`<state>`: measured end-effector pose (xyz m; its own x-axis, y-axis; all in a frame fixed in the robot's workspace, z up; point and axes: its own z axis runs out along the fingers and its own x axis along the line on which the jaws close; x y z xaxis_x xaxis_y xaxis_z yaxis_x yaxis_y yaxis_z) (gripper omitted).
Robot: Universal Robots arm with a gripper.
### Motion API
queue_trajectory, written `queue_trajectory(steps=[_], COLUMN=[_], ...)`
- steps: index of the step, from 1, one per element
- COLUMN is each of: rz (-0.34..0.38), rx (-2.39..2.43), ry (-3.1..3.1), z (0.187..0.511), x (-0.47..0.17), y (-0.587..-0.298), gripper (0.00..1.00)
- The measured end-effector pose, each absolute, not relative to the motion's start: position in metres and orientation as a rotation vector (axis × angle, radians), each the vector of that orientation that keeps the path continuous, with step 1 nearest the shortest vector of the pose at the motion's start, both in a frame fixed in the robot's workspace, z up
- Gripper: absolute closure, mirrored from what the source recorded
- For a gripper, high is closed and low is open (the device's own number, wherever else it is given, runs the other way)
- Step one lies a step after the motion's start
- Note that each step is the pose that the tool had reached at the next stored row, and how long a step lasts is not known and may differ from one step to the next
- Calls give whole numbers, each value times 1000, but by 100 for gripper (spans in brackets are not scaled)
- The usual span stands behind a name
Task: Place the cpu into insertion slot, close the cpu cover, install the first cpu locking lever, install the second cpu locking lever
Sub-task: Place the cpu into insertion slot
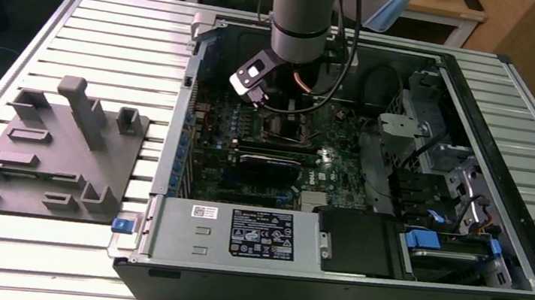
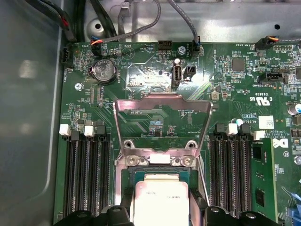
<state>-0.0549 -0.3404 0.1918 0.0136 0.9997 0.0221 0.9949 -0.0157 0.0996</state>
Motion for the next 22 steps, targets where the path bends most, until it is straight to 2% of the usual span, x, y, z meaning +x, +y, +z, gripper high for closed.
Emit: queue_trajectory(steps=[13, 15, 16, 22], rz=[133, 133, 133, 135], rx=[2196, 2196, 2196, 2197], ry=[2164, 2164, 2164, 2165], z=[191, 191, 191, 191], x=[-55, -55, -55, -55], y=[-340, -340, -340, -340], gripper=[46, 45, 38, 38])
